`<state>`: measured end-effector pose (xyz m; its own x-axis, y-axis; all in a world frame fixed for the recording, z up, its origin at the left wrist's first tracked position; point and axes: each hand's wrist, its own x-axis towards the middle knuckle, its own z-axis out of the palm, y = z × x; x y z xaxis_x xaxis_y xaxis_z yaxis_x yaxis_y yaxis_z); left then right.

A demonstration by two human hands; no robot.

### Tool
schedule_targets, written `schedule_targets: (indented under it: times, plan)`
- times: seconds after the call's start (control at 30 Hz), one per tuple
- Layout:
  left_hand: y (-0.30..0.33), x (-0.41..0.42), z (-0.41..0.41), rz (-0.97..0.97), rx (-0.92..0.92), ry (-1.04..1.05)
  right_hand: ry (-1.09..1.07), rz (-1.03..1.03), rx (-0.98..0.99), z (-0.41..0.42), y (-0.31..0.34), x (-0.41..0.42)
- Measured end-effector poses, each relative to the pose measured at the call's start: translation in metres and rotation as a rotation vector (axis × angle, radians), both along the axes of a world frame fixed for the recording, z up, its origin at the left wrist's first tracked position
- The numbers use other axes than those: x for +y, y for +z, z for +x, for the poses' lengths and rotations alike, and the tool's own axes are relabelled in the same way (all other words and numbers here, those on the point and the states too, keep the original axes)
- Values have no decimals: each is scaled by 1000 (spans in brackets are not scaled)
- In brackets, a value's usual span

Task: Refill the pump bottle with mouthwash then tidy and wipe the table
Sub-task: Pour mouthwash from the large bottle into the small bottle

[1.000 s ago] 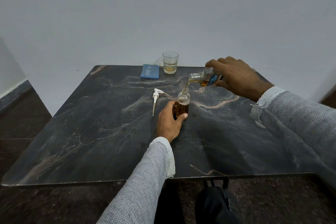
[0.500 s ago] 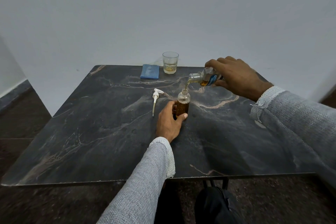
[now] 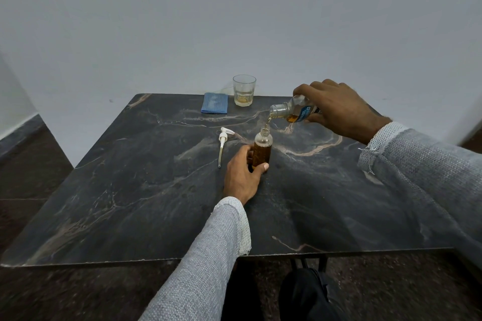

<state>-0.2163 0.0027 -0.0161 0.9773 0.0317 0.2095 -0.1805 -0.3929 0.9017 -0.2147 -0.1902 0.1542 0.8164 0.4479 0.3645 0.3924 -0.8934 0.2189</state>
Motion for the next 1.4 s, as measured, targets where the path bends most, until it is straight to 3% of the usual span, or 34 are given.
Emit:
schedule_targets:
  times: [0.93, 1.1, 1.4]
  plan:
    - [0, 0, 1, -7, 12, -10, 31, 54, -23, 6, -10, -2]
    - [0, 0, 1, -2, 20, -12, 9, 281, 91, 6, -38, 1]
    - [-5, 0, 3, -25, -14, -6, -102, 1127, 310, 0, -73, -22]
